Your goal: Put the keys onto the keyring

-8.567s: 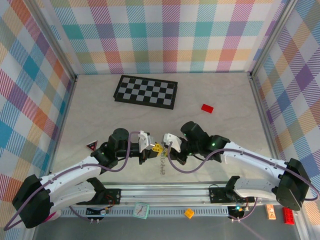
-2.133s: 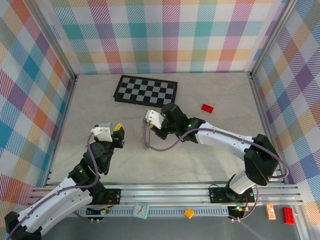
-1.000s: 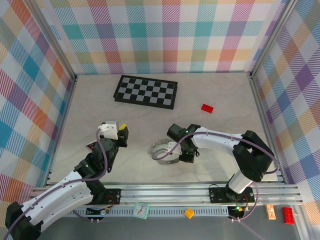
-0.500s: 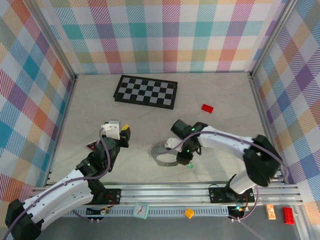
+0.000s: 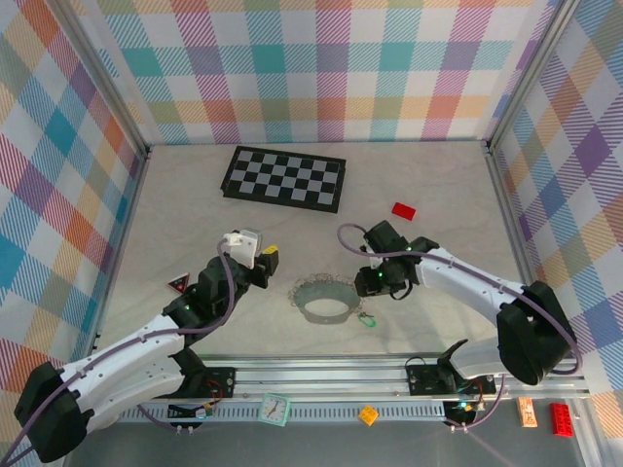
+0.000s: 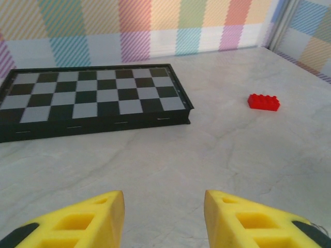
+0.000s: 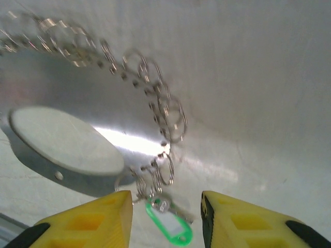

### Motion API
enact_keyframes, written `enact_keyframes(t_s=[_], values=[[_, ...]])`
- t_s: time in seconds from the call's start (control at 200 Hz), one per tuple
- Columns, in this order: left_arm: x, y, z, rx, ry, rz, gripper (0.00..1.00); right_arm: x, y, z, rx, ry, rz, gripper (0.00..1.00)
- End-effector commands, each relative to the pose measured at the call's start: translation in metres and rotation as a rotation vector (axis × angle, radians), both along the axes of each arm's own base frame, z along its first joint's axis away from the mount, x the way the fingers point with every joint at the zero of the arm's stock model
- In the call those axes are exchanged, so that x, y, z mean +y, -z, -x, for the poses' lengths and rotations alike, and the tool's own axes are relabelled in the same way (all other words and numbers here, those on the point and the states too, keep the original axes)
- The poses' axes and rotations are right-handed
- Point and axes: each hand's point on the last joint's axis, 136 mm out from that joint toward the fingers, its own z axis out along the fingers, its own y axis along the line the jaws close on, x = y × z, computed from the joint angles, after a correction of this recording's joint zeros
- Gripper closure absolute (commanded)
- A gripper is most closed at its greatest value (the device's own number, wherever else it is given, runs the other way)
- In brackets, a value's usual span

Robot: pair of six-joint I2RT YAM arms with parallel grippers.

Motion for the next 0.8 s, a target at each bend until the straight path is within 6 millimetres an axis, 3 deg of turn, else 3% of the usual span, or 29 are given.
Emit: enact_keyframes(t_s=[0.0, 0.14, 0.525, 0.795], values=[[-0.012, -0.021, -0.003, -0.046, 0.045, 0.061, 0.57, 0.012, 0.006, 0.015, 0.104, 0.076, -0.095, 0.62], [-0.006, -0.018, -0.010, -0.039, -0.015, 0.090, 0.58, 0.010, 0.022, 0.019, 0.127, 0.081, -0.082, 0.65], [0.002, -0.017, -0.007, -0.042, -0.046, 0.119, 0.58, 0.016, 0.039, 0.013, 0.146, 0.067, -0.073, 0.73], [0.003, -0.016, -0.006, -0.040, -0.043, 0.116, 0.58, 0.026, 0.038, 0.009, 0.147, 0.047, -0.109, 0.81]])
